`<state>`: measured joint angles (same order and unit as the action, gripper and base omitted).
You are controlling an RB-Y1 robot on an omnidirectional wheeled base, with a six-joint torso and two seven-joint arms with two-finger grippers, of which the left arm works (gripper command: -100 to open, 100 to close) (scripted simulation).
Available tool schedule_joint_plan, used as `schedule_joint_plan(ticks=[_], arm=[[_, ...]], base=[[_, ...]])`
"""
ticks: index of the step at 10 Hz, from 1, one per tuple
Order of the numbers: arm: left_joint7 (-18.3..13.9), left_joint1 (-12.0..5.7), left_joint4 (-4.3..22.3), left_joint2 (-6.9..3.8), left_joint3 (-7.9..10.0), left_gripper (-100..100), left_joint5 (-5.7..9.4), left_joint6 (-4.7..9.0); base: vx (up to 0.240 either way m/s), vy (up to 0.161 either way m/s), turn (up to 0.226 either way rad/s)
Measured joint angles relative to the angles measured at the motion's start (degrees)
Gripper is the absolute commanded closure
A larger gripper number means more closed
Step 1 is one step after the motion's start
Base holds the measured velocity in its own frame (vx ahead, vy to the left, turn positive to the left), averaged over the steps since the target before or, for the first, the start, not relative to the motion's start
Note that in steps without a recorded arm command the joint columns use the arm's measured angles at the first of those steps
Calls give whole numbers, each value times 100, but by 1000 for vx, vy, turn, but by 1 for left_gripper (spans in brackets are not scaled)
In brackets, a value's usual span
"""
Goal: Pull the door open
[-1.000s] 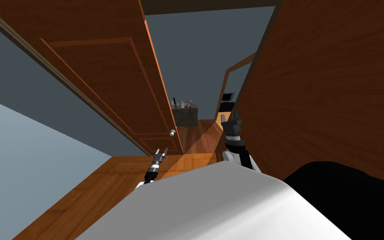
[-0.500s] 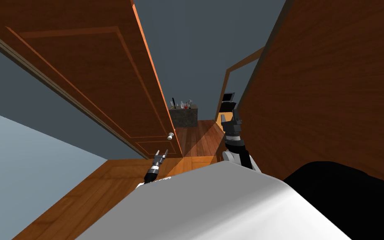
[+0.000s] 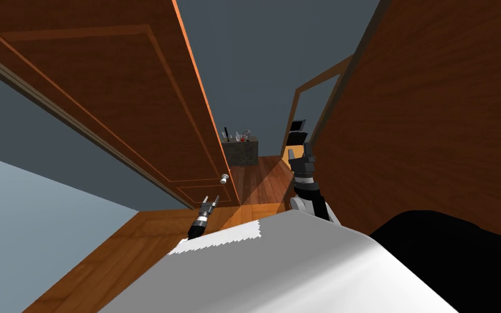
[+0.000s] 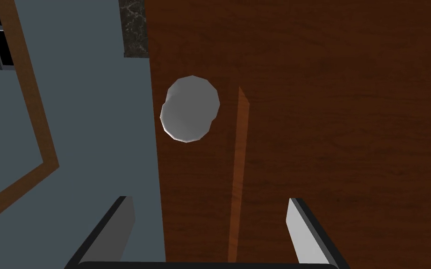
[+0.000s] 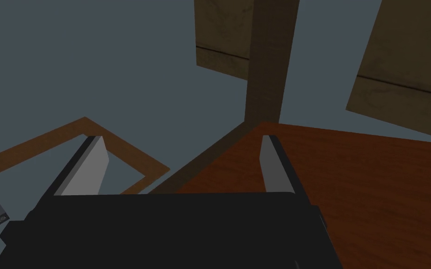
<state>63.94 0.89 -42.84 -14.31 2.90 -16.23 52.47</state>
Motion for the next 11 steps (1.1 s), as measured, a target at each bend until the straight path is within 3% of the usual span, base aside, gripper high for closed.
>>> schedule_joint_plan(ticks=[2, 5, 8, 11], arm=[[55, -78, 101, 20, 23, -100, 35, 3], [202, -219, 242, 89, 80, -100, 144, -59], [335, -406, 470, 140, 136, -100, 243, -70], [427, -510, 596, 177, 174, -100, 318, -100]], base=[[-63, 107, -303], [49, -60, -207], [187, -35, 3], [210, -59, 145]])
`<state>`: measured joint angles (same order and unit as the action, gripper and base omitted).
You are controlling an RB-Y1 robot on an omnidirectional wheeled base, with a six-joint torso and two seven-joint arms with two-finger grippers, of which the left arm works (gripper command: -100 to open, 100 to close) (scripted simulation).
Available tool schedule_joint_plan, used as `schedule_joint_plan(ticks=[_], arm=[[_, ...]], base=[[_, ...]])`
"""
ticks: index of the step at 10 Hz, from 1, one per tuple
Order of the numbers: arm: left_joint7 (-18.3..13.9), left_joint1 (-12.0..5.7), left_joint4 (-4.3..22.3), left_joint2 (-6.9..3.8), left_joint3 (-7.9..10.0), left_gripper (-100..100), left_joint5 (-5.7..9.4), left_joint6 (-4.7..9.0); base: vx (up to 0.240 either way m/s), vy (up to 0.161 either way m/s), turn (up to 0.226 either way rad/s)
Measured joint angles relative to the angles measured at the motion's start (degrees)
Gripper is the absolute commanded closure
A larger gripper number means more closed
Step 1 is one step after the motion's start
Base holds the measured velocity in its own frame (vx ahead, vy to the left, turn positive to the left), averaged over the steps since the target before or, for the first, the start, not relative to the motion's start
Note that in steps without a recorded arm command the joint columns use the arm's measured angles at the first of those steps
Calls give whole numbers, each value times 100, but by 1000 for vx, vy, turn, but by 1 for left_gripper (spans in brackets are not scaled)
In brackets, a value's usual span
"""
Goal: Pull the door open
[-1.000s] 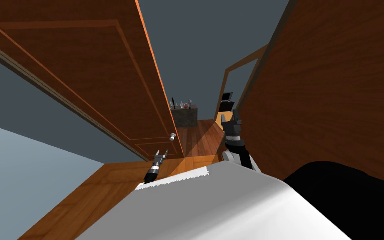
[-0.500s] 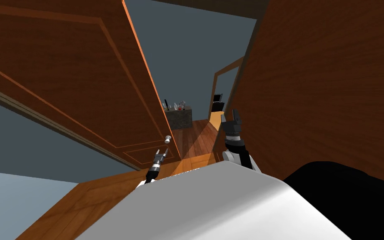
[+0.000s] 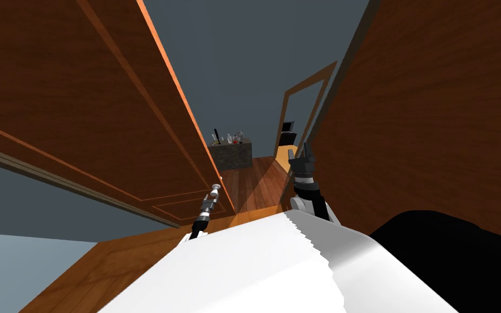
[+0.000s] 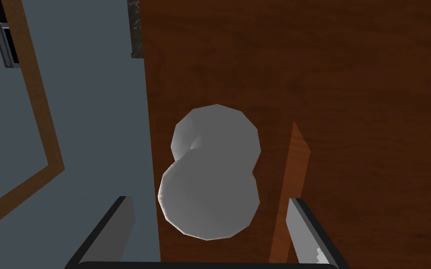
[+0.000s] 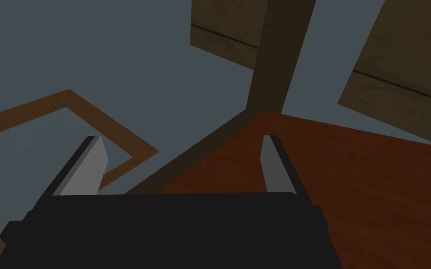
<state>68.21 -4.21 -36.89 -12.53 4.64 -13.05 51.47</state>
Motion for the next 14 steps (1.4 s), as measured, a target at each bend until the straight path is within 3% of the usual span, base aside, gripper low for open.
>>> schedule_joint_plan(ticks=[2, 3, 9, 14], arm=[[53, -63, 85, 19, 21, -100, 44, -6], [58, -65, 88, 20, 22, 100, 46, -8], [59, -57, 97, 38, -1, 100, 30, -17], [-509, -31, 96, 31, -53, 100, 166, -45]], base=[[121, -62, 135], [-10, 4, -51], [-13, 8, -16], [-11, 23, -65]])
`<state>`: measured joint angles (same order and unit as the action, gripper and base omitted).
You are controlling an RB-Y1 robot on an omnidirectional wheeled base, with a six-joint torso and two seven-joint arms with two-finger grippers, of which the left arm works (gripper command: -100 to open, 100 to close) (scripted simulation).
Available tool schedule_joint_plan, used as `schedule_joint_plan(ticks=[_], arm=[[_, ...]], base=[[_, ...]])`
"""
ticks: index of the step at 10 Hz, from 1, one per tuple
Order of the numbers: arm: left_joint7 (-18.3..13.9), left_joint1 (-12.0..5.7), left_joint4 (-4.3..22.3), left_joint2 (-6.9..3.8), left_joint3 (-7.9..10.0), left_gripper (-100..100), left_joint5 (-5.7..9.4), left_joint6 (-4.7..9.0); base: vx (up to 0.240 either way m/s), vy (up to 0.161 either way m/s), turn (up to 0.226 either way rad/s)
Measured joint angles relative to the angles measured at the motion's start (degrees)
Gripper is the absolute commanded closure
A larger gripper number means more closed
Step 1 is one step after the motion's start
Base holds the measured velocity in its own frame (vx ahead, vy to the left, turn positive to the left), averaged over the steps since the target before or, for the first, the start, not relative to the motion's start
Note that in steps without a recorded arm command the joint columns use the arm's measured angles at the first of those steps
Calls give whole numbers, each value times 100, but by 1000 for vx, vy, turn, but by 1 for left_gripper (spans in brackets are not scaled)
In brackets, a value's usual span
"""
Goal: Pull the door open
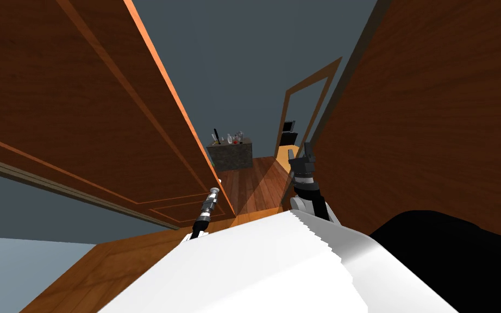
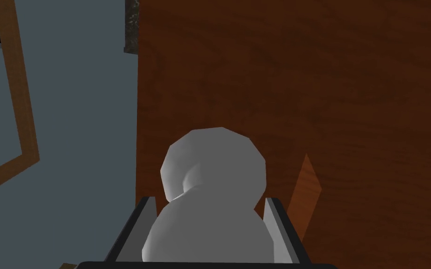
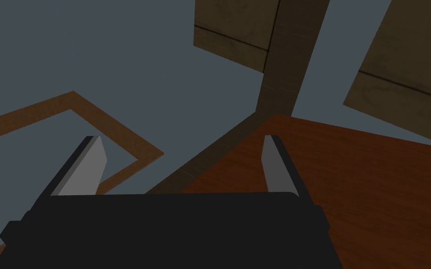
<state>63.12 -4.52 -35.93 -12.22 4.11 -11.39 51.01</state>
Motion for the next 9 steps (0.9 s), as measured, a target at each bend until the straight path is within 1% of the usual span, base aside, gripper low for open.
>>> schedule_joint_plan(ticks=[1, 2, 3, 4, 5, 6, 8, 9], arm=[[-142, 4, 7, -7, -8, 100, 37, 2], [-276, -27, 71, -9, -12, 100, 77, 28], [-432, -2, 22, -15, -27, 100, 113, 4], [-589, -12, 32, -20, -34, 100, 162, -4], [-746, -14, 43, -30, -42, 100, 216, 5], [-857, 2, 4, -26, -52, 100, 237, -13], [-1157, 22, -20, -50, -74, 100, 319, -28], [-1257, 0, 14, -50, -75, 100, 344, -16]], base=[[-11, 20, -62], [-13, 18, -69], [-20, 19, -91], [-23, 21, -107], [-14, 18, -25], [-12, 10, -51], [-17, 14, -59], [-16, 11, -62]])
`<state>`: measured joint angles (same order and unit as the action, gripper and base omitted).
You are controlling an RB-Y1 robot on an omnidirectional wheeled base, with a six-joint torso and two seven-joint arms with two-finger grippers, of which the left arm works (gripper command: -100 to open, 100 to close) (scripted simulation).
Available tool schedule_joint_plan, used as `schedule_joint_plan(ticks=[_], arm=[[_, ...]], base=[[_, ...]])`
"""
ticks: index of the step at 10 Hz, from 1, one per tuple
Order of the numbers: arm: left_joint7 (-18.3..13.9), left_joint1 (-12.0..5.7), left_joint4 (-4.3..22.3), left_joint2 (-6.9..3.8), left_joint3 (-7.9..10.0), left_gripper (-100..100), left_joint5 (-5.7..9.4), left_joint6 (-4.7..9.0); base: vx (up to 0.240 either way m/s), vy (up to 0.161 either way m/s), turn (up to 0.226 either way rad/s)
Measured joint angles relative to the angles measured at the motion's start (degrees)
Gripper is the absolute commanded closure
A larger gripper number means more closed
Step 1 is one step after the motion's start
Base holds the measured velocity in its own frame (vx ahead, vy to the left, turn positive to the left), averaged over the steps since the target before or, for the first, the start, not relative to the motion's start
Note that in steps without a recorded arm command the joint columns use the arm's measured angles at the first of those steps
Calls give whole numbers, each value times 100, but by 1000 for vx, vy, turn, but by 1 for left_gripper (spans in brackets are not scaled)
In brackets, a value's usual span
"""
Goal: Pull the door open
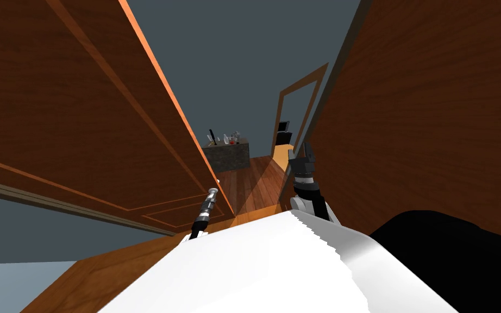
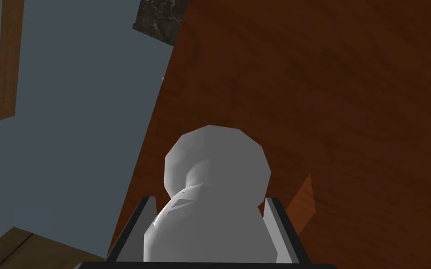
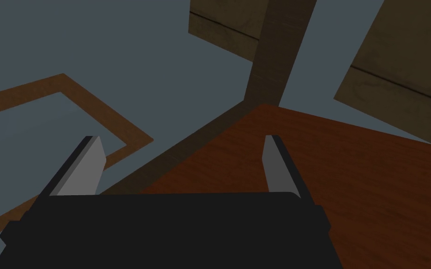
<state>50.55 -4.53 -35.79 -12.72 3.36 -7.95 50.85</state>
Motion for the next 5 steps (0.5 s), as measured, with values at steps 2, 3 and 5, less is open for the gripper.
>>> schedule_joint_plan(ticks=[2, 3, 5], arm=[[-284, -4, 14, -23, -15, 100, 99, 2], [-401, -15, 25, -23, -20, 100, 127, 4], [-645, -13, 19, -35, -33, 100, 197, 2]], base=[[-21, 16, -76], [-17, 9, -60], [-16, 7, -53]])
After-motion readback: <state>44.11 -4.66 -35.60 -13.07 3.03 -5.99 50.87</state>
